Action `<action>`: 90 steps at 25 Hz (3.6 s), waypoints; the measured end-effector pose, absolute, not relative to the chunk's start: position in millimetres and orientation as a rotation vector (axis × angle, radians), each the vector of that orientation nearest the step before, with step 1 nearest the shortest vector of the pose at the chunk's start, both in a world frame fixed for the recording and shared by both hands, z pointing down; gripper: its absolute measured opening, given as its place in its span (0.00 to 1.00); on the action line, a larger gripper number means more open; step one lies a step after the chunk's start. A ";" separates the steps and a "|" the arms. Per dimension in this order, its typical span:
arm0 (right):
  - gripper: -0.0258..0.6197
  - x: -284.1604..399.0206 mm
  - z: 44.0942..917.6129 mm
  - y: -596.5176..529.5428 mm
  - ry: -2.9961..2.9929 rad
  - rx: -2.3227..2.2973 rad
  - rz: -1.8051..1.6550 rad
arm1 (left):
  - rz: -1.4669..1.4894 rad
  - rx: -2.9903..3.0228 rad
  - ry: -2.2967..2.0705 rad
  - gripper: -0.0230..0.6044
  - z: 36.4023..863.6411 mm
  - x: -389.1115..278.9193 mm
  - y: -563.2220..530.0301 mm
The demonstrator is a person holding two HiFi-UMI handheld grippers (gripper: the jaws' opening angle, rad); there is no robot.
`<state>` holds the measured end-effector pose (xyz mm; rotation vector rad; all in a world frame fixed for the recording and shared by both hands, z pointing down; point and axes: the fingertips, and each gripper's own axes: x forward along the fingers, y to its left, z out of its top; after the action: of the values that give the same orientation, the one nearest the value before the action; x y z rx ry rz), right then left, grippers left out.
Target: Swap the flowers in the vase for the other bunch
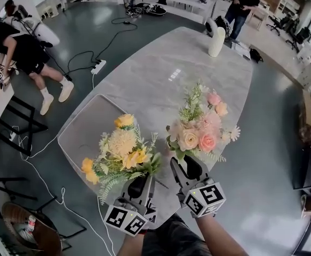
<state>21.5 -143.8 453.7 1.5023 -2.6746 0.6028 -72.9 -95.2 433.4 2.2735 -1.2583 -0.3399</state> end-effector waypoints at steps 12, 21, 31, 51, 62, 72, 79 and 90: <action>0.39 18.5 440.2 -164.3 -2.707 1.574 0.566 | -0.334 2.269 -1.234 0.12 432.5 -71.3 -96.7; 0.39 17.6 435.3 -178.5 -2.741 1.612 0.573 | -0.331 2.270 -1.227 0.12 432.7 -71.7 -96.3; 0.39 17.8 425.7 -183.7 -2.688 1.705 0.483 | -0.300 2.281 -1.262 0.12 435.8 -72.5 -102.4; 0.19 8.8 417.9 -175.8 -2.659 1.745 0.400 | -0.225 2.291 -1.338 0.12 435.5 -77.9 -103.0; 0.18 15.7 401.6 -178.8 -2.688 1.752 0.372 | -0.227 2.294 -1.352 0.12 431.9 -77.9 -103.5; 0.18 18.5 384.2 -178.8 -2.711 1.753 0.308 | -0.256 2.314 -1.356 0.12 425.8 -78.1 -102.5; 0.18 20.2 372.7 -180.5 -2.721 1.756 0.285 | -0.262 2.326 -1.346 0.12 419.3 -76.4 -101.4; 0.18 27.6 364.2 -182.4 -2.724 1.775 0.245 | -0.271 2.338 -1.340 0.12 418.3 -74.2 -101.2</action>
<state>27.6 -182.4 364.2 1.7745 -2.7240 0.2448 -74.2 -101.2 418.3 2.3383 -1.3404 -0.2713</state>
